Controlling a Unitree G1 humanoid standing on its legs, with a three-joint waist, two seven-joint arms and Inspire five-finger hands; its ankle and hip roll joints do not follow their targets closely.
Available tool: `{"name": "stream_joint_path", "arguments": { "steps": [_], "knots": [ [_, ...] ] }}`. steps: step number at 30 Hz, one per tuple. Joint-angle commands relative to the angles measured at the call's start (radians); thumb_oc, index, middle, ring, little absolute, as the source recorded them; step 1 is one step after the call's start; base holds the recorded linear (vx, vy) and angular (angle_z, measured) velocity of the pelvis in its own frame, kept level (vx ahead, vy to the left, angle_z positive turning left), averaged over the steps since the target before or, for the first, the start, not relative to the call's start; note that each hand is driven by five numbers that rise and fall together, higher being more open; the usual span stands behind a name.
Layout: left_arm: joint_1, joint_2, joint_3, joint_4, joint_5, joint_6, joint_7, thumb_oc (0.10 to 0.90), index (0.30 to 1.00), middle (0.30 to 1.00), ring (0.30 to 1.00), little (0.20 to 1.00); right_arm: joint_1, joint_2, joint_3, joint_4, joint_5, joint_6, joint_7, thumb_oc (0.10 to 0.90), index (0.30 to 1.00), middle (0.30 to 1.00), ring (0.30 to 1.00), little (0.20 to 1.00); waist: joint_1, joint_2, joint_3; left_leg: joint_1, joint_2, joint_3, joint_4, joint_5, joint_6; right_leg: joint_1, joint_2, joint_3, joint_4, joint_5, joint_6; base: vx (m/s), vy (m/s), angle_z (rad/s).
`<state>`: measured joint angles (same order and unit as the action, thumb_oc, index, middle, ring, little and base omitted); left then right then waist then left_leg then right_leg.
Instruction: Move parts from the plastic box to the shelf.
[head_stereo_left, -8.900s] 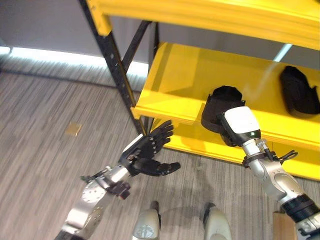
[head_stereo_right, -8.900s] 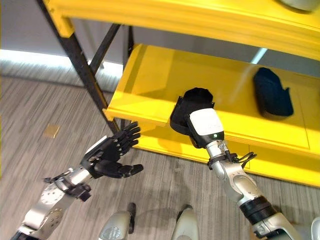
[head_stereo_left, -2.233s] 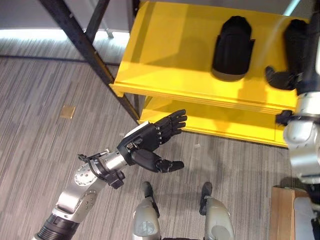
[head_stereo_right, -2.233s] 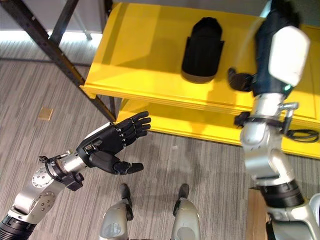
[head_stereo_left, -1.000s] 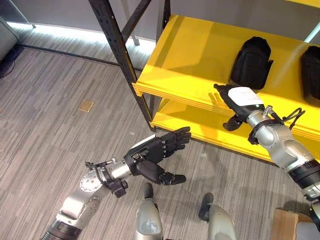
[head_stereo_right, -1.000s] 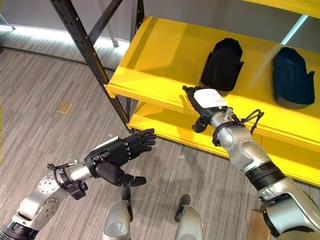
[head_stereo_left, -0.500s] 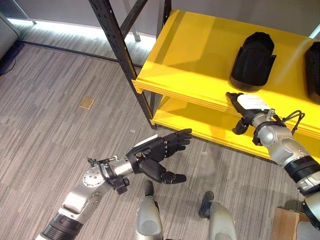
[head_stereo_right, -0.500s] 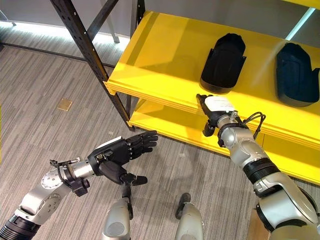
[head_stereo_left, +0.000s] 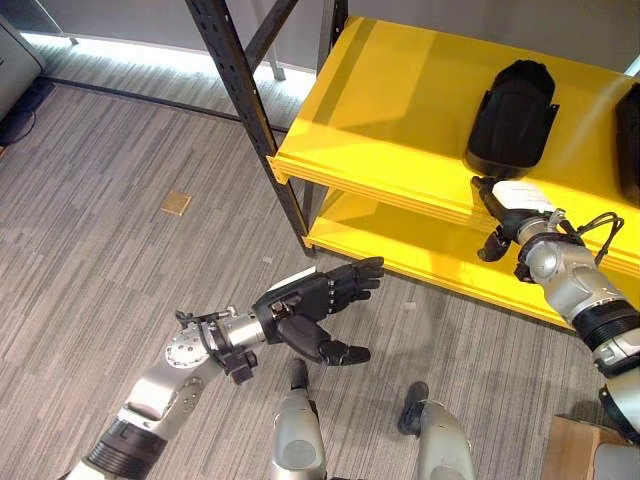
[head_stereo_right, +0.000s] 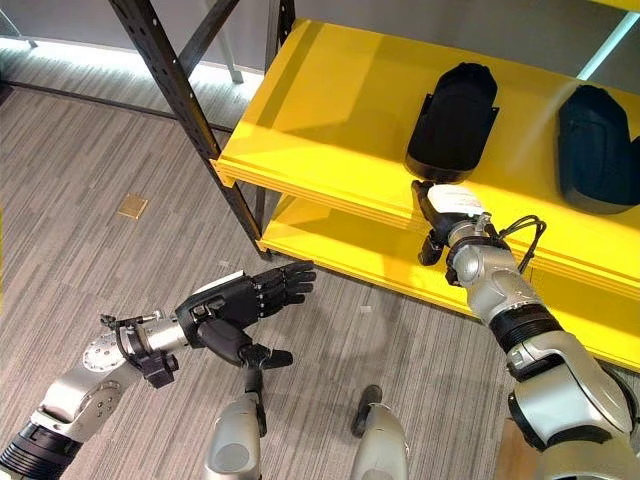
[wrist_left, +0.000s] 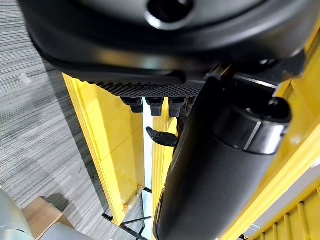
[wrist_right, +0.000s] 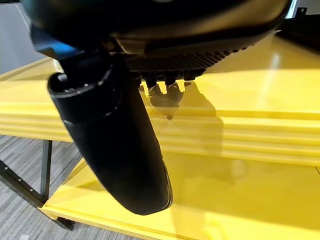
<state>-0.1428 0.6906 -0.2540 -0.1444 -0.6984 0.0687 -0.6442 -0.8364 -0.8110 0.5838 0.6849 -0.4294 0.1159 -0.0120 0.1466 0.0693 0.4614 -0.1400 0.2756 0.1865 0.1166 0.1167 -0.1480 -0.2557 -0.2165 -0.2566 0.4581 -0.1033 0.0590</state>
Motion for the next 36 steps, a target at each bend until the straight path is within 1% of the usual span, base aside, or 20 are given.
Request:
{"name": "stream_joint_path", "arguments": {
  "steps": [1, 4, 11, 15, 20, 26, 27, 32, 36],
  "knots": [
    [-0.056, -0.003, -0.011, -0.085, -0.033, -0.06, -0.037, 0.9, 1.0, 1.0, 1.0, 1.0, -0.14, -0.057, 0.005, 0.067, -0.022, 0.057, -0.067, 0.9, 1.0, 1.0, 1.0, 1.0, 0.015, -0.009, -0.023, -0.017, 0.019, -0.06, 0.011, 0.012, 0.007, 0.044, -0.001, 0.022, 0.057, -0.064, 0.01, 0.0, 0.0, 0.0],
    [-0.059, 0.002, -0.008, -0.082, -0.039, -0.061, -0.04, 0.9, 1.0, 1.0, 1.0, 1.0, -0.147, -0.062, -0.003, 0.082, -0.023, 0.069, -0.083, 0.9, 1.0, 1.0, 1.0, 1.0, 0.014, -0.008, -0.023, -0.018, 0.017, -0.06, 0.01, 0.011, 0.007, 0.045, -0.002, 0.022, 0.054, -0.063, 0.01, 0.0, 0.0, 0.0],
    [-0.061, 0.011, 0.001, -0.08, -0.049, -0.057, -0.048, 0.9, 1.0, 1.0, 1.0, 1.0, -0.158, -0.078, -0.012, 0.088, -0.053, 0.065, -0.085, 0.9, 1.0, 1.0, 1.0, 1.0, 0.015, -0.008, -0.025, -0.018, 0.016, -0.059, 0.01, 0.012, 0.007, 0.049, -0.003, 0.019, 0.049, -0.061, 0.011, 0.0, 0.0, 0.0],
    [-0.067, 0.016, 0.002, -0.077, -0.055, -0.058, -0.055, 0.9, 1.0, 1.0, 1.0, 1.0, -0.189, -0.091, 0.002, 0.11, -0.056, 0.057, -0.075, 0.9, 1.0, 1.0, 1.0, 1.0, 0.019, -0.009, -0.026, -0.021, 0.015, -0.062, 0.009, 0.013, 0.005, 0.048, -0.002, 0.017, 0.048, -0.061, 0.011, 0.0, 0.0, 0.0],
    [-0.065, 0.018, 0.004, -0.078, -0.057, -0.06, -0.059, 0.9, 1.0, 1.0, 1.0, 1.0, -0.193, -0.101, 0.016, 0.108, -0.048, 0.06, -0.071, 0.9, 1.0, 1.0, 1.0, 1.0, 0.021, -0.011, -0.026, -0.02, 0.017, -0.06, 0.008, 0.013, 0.005, 0.049, -0.002, 0.014, 0.047, -0.061, 0.012, 0.0, 0.0, 0.0],
    [-0.071, 0.022, 0.002, -0.075, -0.061, -0.057, -0.063, 0.9, 1.0, 1.0, 1.0, 1.0, -0.206, -0.098, 0.021, 0.122, -0.058, 0.034, -0.058, 0.9, 1.0, 1.0, 1.0, 1.0, 0.024, -0.012, -0.029, -0.022, 0.017, -0.062, 0.01, 0.013, 0.004, 0.053, 0.002, 0.011, 0.042, -0.06, 0.011, 0.0, 0.0, 0.0],
    [-0.074, 0.024, 0.004, -0.074, -0.066, -0.059, -0.064, 0.9, 1.0, 1.0, 1.0, 1.0, -0.207, -0.096, 0.032, 0.112, -0.071, 0.014, -0.047, 0.9, 1.0, 1.0, 1.0, 1.0, 0.024, -0.013, -0.027, -0.022, 0.017, -0.062, 0.011, 0.014, 0.005, 0.054, 0.002, 0.011, 0.041, -0.059, 0.012, 0.0, 0.0, 0.0],
    [-0.068, 0.022, 0.011, -0.08, -0.067, -0.059, -0.065, 0.9, 1.0, 1.0, 1.0, 1.0, -0.196, -0.089, 0.051, 0.077, -0.072, 0.017, -0.034, 0.9, 1.0, 1.0, 1.0, 1.0, 0.024, -0.015, -0.03, -0.02, 0.018, -0.058, 0.008, 0.015, 0.005, 0.055, 0.005, 0.012, 0.036, -0.056, 0.012, 0.0, 0.0, 0.0],
    [-0.068, 0.021, 0.008, -0.08, -0.067, -0.062, -0.064, 0.9, 1.0, 1.0, 1.0, 1.0, -0.195, -0.085, 0.069, 0.062, -0.104, -0.003, -0.029, 0.9, 1.0, 1.0, 1.0, 1.0, 0.025, -0.016, -0.03, -0.024, 0.017, -0.06, 0.01, 0.015, 0.006, 0.054, 0.007, 0.013, 0.033, -0.056, 0.012, 0.0, 0.0, 0.0]
  ]
}}
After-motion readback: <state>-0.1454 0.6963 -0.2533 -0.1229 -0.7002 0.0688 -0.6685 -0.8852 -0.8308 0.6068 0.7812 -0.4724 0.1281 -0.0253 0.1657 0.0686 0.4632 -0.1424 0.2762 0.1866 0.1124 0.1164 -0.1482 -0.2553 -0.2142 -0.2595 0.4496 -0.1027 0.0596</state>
